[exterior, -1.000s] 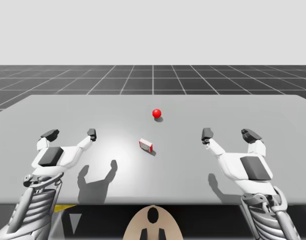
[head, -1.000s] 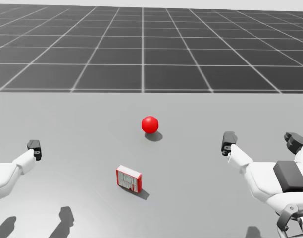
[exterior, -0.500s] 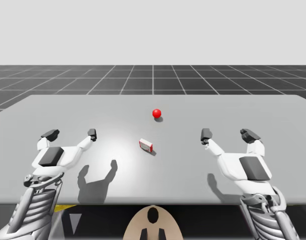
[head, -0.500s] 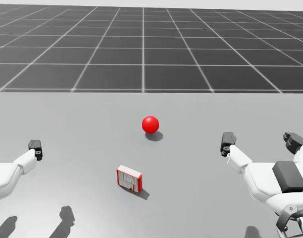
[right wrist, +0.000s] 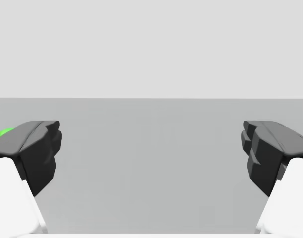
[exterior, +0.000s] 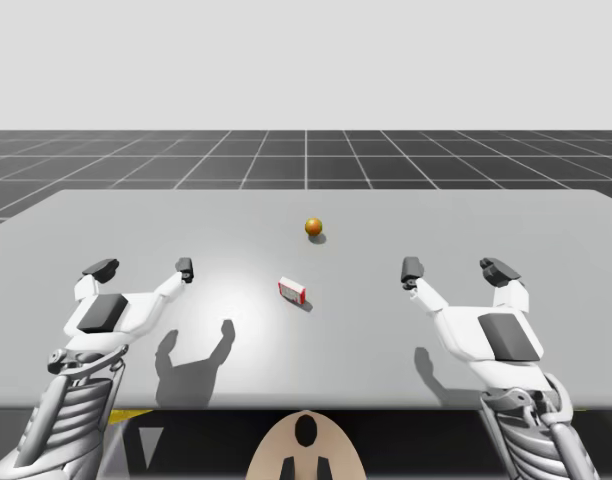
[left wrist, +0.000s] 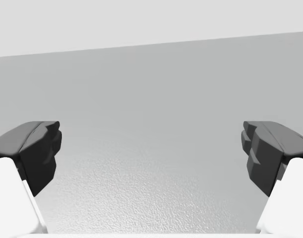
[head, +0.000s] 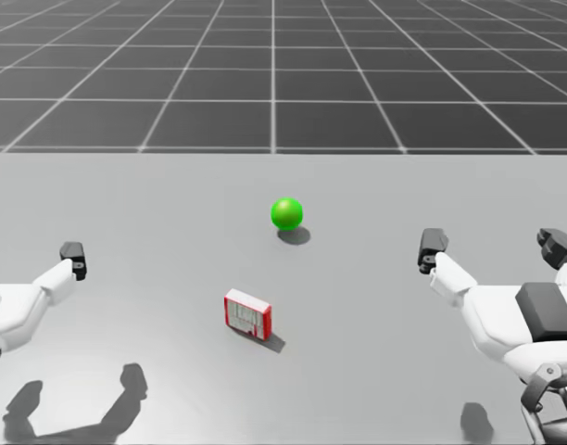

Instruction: Watch the red light. When it turns green, pick up the object.

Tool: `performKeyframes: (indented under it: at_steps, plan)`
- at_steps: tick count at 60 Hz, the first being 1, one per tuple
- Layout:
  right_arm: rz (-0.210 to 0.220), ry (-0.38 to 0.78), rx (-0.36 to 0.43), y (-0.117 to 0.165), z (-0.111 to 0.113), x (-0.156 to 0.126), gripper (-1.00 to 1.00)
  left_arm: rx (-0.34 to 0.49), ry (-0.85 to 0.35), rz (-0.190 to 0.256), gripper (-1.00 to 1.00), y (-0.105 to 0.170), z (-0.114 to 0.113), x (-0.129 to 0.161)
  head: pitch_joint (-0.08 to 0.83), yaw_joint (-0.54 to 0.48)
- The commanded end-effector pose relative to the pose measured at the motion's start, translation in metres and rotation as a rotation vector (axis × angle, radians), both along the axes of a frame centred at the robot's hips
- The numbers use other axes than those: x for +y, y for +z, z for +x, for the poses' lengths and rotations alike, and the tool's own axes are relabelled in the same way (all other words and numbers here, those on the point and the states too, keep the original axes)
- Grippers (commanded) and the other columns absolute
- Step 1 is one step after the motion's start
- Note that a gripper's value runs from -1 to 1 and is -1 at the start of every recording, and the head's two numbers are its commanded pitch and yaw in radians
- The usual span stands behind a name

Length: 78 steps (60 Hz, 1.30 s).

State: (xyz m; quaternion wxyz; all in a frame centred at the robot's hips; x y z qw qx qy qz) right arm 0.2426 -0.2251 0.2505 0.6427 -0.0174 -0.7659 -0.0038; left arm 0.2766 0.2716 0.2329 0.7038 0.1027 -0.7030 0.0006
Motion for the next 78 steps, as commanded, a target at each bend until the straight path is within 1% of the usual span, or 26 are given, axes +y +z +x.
performKeyframes:
  at_steps: [1, 7, 8, 18, 25, 35, 37, 40, 41, 45, 46, 48, 50, 53, 56, 59, 60, 64, 68, 73, 78]
  plan:
    - [0.022, 0.000, 0.005, -0.002, -0.001, 0.003, -1.00, 0.001, -0.001, 0.000, -1.00, 0.000, 0.000, 0.000, 0.503, -0.01]
    - [0.021, 0.002, 0.005, -0.002, -0.001, 0.003, -1.00, 0.002, -0.002, 0.001, -1.00, -0.001, 0.000, -0.001, 0.549, 0.01]
    - [0.022, 0.003, 0.005, -0.002, -0.001, 0.003, -1.00, 0.002, -0.002, 0.002, -1.00, -0.001, 0.000, -0.001, 0.568, 0.01]
    - [0.022, 0.005, 0.005, -0.001, -0.001, 0.002, -1.00, 0.001, -0.006, 0.005, -1.00, -0.001, 0.000, -0.002, 0.635, 0.04]
    - [0.022, 0.006, 0.004, -0.001, -0.001, 0.003, -1.00, 0.006, -0.023, -0.007, -1.00, -0.002, 0.000, -0.005, 0.651, 0.04]
    - [0.020, 0.003, 0.005, -0.001, 0.000, 0.003, -1.00, 0.005, -0.101, -0.043, -1.00, 0.000, -0.005, -0.019, 0.646, 0.05]
    - [0.018, 0.002, 0.005, -0.001, 0.000, 0.003, -1.00, 0.012, -0.141, -0.065, -1.00, 0.002, -0.009, -0.024, 0.642, 0.05]
    - [0.016, 0.001, 0.005, -0.001, 0.000, 0.003, -1.00, 0.013, -0.174, -0.086, -1.00, 0.004, -0.012, -0.027, 0.640, 0.05]
    - [0.013, -0.001, 0.004, -0.001, 0.000, 0.003, -1.00, 0.008, -0.213, -0.117, -1.00, 0.009, -0.015, -0.029, 0.638, 0.05]
    - [0.008, -0.004, 0.004, -0.002, 0.001, 0.003, -1.00, 0.019, -0.307, -0.180, -1.00, 0.016, -0.022, -0.033, 0.636, 0.05]
    - [0.008, -0.004, 0.005, -0.002, 0.001, 0.003, -1.00, 0.024, -0.340, -0.187, -1.00, 0.018, -0.025, -0.035, 0.637, 0.05]
    - [0.006, -0.005, 0.004, -0.002, 0.001, 0.003, -1.00, 0.035, -0.373, -0.180, -1.00, 0.018, -0.027, -0.039, 0.638, 0.05]
    - [0.003, -0.007, 0.003, -0.002, 0.001, 0.003, -1.00, 0.068, -0.455, -0.174, -1.00, 0.017, -0.031, -0.048, 0.639, 0.05]
    - [-0.001, -0.010, 0.002, -0.003, 0.001, 0.003, -1.00, 0.107, -0.522, -0.159, -1.00, 0.013, -0.034, -0.057, 0.639, 0.06]
    - [-0.003, -0.014, 0.000, -0.003, 0.001, 0.003, -1.00, 0.162, -0.597, -0.161, -1.00, 0.007, -0.037, -0.068, 0.639, 0.06]
    - [-0.007, -0.016, -0.002, -0.003, 0.002, 0.003, -1.00, 0.183, -0.628, -0.154, -1.00, 0.003, -0.038, -0.074, 0.639, 0.06]
    - [-0.007, -0.017, -0.002, -0.003, 0.002, 0.003, -1.00, 0.206, -0.661, -0.156, -1.00, -0.001, -0.038, -0.080, 0.639, 0.06]
    - [-0.009, -0.020, -0.003, -0.003, 0.002, 0.003, -1.00, 0.237, -0.704, -0.164, -1.00, -0.009, -0.037, -0.092, 0.638, 0.06]
    - [-0.010, -0.020, -0.005, -0.003, 0.002, 0.003, -1.00, 0.250, -0.732, -0.164, -1.00, -0.020, -0.033, -0.104, 0.637, 0.06]
    - [-0.010, -0.020, -0.006, -0.003, 0.001, 0.003, -1.00, 0.260, -0.742, -0.158, -1.00, -0.037, -0.024, -0.119, 0.634, 0.06]
    - [-0.009, -0.021, -0.006, -0.003, 0.002, 0.003, -1.00, 0.280, -0.741, -0.160, -1.00, -0.047, -0.016, -0.132, 0.632, 0.05]
